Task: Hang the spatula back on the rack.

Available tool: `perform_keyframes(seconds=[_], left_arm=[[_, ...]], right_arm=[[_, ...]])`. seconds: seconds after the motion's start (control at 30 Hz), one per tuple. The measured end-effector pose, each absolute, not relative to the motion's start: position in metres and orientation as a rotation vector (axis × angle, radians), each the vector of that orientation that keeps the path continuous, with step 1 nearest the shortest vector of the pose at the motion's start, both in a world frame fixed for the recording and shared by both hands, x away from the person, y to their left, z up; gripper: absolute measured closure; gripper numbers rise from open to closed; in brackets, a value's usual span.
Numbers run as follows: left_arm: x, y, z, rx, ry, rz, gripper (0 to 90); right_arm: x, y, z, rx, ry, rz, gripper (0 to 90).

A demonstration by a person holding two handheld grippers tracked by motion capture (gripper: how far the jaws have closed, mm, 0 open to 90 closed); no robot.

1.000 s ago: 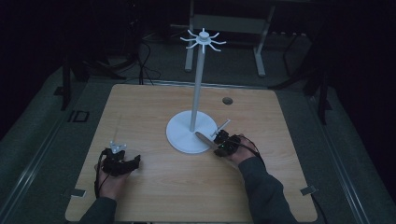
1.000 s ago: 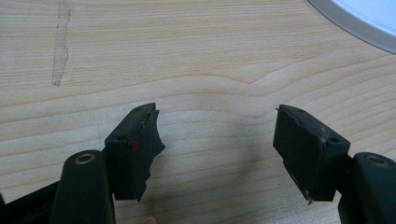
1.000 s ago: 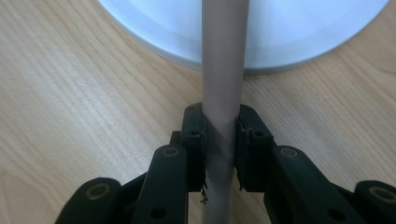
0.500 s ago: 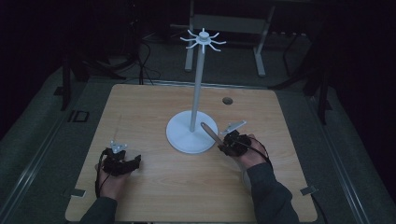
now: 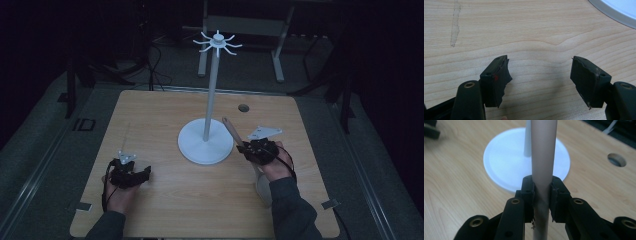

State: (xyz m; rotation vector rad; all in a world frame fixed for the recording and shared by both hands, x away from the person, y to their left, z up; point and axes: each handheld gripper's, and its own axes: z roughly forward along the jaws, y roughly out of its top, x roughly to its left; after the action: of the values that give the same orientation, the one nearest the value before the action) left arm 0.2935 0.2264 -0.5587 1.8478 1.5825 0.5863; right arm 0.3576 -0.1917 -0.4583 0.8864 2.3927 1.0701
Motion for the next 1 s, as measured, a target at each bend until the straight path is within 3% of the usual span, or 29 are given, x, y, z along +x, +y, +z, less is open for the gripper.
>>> perform_keyframes(seconds=[1.0], left_arm=[[0.294,0.227,-0.559,1.849,1.581,0.586,31.4]], right_arm=[[0.35,-0.207,-0.421,0.926,2.145,1.334,75.6]])
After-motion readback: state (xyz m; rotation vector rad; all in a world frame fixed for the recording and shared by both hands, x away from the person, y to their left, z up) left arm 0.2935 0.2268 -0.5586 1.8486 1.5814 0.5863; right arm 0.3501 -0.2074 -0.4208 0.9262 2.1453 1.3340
